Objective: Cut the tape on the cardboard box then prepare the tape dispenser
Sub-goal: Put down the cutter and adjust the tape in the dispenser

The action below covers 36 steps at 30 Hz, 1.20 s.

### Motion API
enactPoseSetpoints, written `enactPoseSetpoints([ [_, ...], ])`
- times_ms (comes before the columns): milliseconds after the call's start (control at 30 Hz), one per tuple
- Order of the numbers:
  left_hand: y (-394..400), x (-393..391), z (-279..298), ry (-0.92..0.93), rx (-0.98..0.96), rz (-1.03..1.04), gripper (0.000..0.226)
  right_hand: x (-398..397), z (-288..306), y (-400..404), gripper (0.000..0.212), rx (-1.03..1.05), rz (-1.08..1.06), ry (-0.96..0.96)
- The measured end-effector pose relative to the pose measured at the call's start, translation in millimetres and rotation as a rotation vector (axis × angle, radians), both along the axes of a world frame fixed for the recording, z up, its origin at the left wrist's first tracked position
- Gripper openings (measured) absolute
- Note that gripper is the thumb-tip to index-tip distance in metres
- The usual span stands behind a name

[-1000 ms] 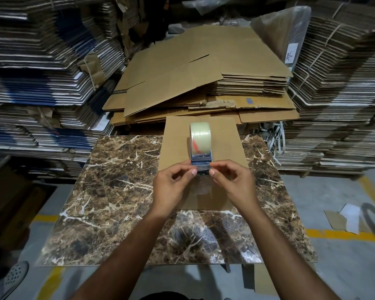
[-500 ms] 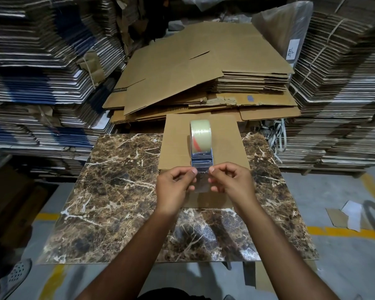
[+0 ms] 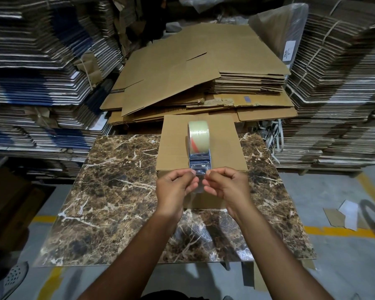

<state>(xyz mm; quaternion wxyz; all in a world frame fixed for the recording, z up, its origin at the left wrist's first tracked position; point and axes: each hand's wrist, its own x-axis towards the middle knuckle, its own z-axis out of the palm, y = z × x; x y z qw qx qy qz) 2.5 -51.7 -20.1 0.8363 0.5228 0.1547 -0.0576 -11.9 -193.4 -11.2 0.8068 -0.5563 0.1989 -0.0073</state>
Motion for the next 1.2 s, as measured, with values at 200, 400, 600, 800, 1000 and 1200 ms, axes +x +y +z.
enactPoseSetpoints([
  [200, -1.4, -1.2, 2.1, -0.021, -0.002, -0.002, 0.008, 1.1, 0.2, -0.2, 0.019, 0.046, -0.009, 0.0],
  [400, -3.5, -2.7, 3.5, -0.018, -0.037, -0.007, 0.009, 1.9, 1.3, 1.9, 0.016, 0.081, -0.026, 0.031],
  [600, -4.6, -0.3, 1.1, -0.042, -0.11, 0.04, 0.033, -0.6, 4.7, 5.8, 0.01, 0.103, -0.058, 0.038],
  [800, -3.7, 0.8, -0.9, -0.037, -0.078, -0.004, 0.031, -3.8, 8.1, 3.9, 0.037, 0.139, -0.093, 0.015],
  [1000, -9.4, 0.3, 6.3, -0.049, -0.013, -0.055, 0.047, -0.9, 4.5, 1.6, 0.037, 0.028, -0.022, -0.013],
  [1200, -10.1, 1.8, 6.0, -0.041, 0.083, -0.046, 0.04, 2.0, 8.4, 6.0, 0.05, -0.208, 0.033, 0.005],
])
